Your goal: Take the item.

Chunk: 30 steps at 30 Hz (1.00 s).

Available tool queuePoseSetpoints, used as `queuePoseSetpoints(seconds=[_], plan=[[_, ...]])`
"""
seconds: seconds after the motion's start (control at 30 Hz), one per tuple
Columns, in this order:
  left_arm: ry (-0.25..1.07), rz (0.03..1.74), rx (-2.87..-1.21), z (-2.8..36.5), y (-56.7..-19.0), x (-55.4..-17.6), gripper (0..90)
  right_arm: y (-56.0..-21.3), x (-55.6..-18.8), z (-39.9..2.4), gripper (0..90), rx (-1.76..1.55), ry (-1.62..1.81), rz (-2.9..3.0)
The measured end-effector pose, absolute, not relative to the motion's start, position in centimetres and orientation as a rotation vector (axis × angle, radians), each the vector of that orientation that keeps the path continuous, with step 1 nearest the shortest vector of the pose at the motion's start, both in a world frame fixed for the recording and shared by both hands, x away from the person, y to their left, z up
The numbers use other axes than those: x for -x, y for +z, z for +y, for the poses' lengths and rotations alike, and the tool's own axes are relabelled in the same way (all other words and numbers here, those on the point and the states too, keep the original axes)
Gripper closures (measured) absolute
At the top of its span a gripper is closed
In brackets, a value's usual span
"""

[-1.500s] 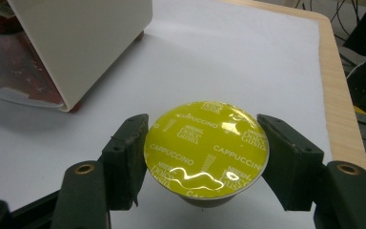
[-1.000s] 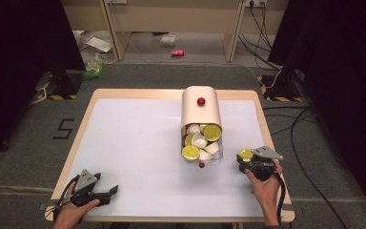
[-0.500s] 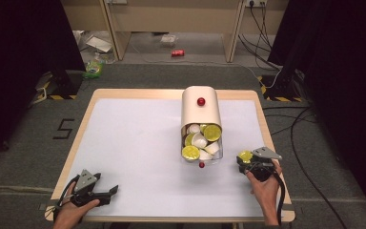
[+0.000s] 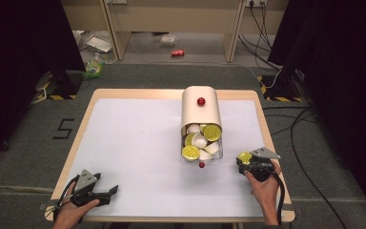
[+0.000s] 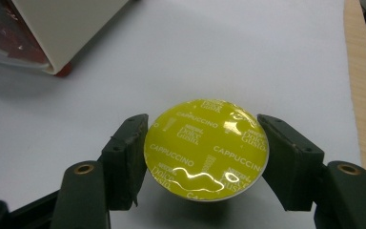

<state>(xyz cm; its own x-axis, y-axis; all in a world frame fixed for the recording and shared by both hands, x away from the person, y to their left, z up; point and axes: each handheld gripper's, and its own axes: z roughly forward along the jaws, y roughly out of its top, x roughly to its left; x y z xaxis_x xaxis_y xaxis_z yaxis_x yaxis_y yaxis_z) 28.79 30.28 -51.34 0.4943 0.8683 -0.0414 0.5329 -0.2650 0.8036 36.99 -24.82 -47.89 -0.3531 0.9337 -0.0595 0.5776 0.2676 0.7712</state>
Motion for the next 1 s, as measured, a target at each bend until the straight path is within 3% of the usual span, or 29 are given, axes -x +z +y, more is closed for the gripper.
queuePoseSetpoints(seconds=[1.0], plan=[[0.530,1.155,-1.940,30.3,-51.3,-28.8,13.3,-45.8,-36.2,-24.8,32.4,-1.342,1.027,1.920]])
